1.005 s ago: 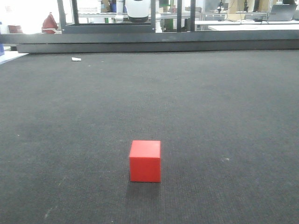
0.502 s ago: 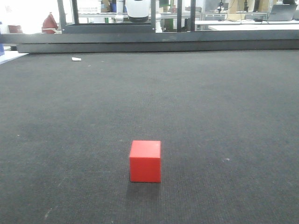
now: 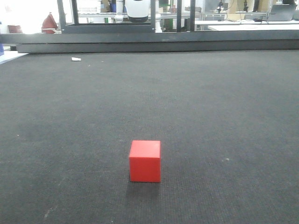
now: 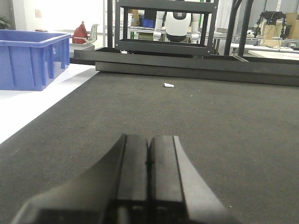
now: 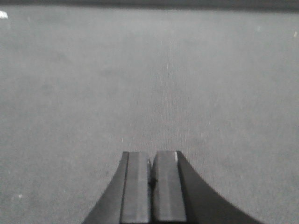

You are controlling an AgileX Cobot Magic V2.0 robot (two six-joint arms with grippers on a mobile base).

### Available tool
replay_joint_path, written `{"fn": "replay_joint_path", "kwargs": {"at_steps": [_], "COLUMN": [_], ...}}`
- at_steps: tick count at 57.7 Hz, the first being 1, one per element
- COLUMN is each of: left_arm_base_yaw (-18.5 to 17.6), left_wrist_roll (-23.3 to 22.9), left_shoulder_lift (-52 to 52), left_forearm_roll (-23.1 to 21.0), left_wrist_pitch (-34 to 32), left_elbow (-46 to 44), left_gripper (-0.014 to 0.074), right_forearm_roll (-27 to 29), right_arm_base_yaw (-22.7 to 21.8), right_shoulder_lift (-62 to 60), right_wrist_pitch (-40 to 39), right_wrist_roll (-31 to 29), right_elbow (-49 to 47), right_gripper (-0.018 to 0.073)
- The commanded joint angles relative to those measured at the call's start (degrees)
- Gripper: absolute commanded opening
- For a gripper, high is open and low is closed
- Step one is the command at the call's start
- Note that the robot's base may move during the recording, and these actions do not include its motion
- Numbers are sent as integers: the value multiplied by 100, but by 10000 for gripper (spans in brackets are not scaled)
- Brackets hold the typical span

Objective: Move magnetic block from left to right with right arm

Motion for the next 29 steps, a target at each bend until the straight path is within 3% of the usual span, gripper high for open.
{"fn": "replay_joint_path", "kwargs": {"at_steps": [1, 6, 19, 23, 29], "left_arm_base_yaw": [-16, -16, -16, -16, -16], "left_wrist_roll": [1, 1, 1, 1, 1], "left_shoulder_lift": [-37, -37, -37, -37, -37], "left_forearm_roll": [-27, -27, -27, -27, -27], "left_wrist_pitch": [-496, -496, -496, -496, -496], "left_elbow": [44, 44, 44, 44, 44], "left_gripper": [-126, -126, -126, -126, -126], "right_forearm_roll": [-114, -355, -1362, -1492, -1492], "right_arm_base_yaw": [52, 234, 1038, 1304, 1711], "right_shoulder_lift": [553, 920, 1940, 2260, 2741], "right_wrist_pitch": [-340, -138, 545, 779, 1069], "right_wrist_roll": [-15, 432, 2494, 2779, 2914], "right_elbow": [-413, -636, -1099, -1218, -1456], "right_gripper": [35, 35, 76, 202, 498]}}
